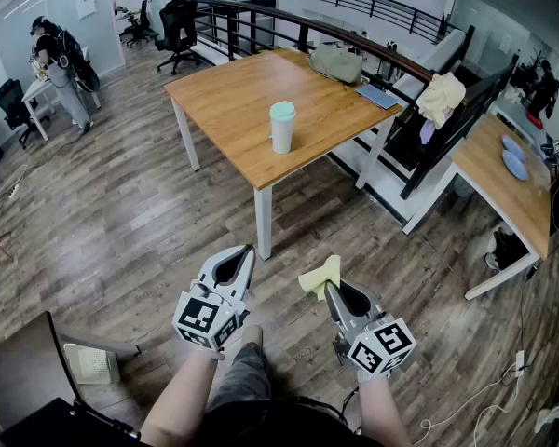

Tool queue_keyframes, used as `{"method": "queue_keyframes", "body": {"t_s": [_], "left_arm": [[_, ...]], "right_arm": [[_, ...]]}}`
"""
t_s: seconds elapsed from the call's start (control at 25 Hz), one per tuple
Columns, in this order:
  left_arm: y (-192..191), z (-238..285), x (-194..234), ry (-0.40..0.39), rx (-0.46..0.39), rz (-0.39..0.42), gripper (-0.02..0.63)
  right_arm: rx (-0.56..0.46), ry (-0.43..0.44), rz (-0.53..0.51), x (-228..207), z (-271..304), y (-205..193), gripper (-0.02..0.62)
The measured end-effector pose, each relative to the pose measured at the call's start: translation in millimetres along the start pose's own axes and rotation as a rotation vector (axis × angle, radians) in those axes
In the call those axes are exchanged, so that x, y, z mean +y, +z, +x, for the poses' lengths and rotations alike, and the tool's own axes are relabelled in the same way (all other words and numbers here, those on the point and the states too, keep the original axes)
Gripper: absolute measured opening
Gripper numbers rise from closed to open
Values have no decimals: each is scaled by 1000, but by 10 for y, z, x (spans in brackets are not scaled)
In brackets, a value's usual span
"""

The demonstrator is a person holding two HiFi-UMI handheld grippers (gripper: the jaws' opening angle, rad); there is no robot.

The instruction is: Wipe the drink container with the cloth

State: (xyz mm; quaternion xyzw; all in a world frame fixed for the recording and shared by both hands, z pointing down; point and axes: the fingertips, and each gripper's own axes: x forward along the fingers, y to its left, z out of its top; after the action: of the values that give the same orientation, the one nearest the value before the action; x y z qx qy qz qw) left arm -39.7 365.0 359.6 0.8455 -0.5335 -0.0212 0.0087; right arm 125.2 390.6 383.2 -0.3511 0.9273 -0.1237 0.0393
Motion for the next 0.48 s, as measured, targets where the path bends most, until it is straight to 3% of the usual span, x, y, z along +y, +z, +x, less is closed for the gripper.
{"method": "queue_keyframes", "body": {"t_s": [0.48], "left_arm": [[-140, 877, 1031, 1, 13, -70, -5]], "right_arm": [[46, -11, 13, -513, 1161, 43, 43]]}}
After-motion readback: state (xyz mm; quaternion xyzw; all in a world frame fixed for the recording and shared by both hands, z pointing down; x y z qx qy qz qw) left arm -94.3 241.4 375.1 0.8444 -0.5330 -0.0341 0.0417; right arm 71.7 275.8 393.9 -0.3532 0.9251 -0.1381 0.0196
